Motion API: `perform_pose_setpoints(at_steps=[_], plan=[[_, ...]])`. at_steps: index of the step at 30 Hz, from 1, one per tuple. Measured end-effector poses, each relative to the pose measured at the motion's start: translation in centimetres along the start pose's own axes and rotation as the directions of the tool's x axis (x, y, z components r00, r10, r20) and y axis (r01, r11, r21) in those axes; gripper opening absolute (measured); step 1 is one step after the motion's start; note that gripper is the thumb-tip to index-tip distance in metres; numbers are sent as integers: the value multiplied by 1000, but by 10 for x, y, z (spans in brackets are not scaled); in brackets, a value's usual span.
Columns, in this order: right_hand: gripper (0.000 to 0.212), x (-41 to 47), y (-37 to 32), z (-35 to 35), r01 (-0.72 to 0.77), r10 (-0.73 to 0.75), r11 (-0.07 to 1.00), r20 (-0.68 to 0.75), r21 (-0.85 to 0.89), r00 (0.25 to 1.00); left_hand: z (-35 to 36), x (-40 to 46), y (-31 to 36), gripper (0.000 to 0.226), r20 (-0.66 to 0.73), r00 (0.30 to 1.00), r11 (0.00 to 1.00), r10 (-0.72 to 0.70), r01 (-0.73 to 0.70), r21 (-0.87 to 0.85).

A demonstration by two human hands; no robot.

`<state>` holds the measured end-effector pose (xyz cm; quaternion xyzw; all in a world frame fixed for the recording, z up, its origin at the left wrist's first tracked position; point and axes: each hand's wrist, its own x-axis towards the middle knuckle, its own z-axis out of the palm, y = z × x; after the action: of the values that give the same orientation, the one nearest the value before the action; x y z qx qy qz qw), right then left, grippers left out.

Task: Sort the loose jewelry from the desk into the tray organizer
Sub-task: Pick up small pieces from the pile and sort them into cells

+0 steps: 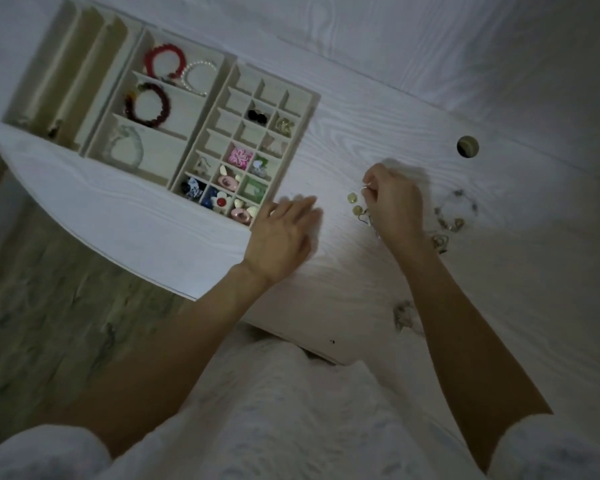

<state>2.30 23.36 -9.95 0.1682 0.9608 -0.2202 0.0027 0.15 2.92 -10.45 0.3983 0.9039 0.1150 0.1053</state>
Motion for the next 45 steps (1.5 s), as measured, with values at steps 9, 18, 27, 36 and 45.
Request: perform_pose_setpoints(at_steps=[9, 18, 27, 36, 45], plan=[[4, 36, -36, -10, -29, 32, 940, -3, 340, 999, -29, -4, -26, 35, -354, 900, 952, -255, 169, -257], [8, 132, -92, 16, 83, -79, 984, -28, 160, 996, -54, 16, -132, 33, -342, 722, 792, -602, 487, -367], [16, 131, -82, 23, 213, -184, 959, -160, 188, 970, -49, 22, -147, 20, -352, 689, 758, -633, 461, -462], [22, 134, -80, 35, 332, -336, 940, -42, -78, 941, -49, 21, -155, 31, -348, 722, 785, -598, 440, -436], [22, 137, -89, 34, 325, -332, 941, -79, -90, 940, -49, 21, -159, 23, -361, 724, 792, -588, 424, -439]])
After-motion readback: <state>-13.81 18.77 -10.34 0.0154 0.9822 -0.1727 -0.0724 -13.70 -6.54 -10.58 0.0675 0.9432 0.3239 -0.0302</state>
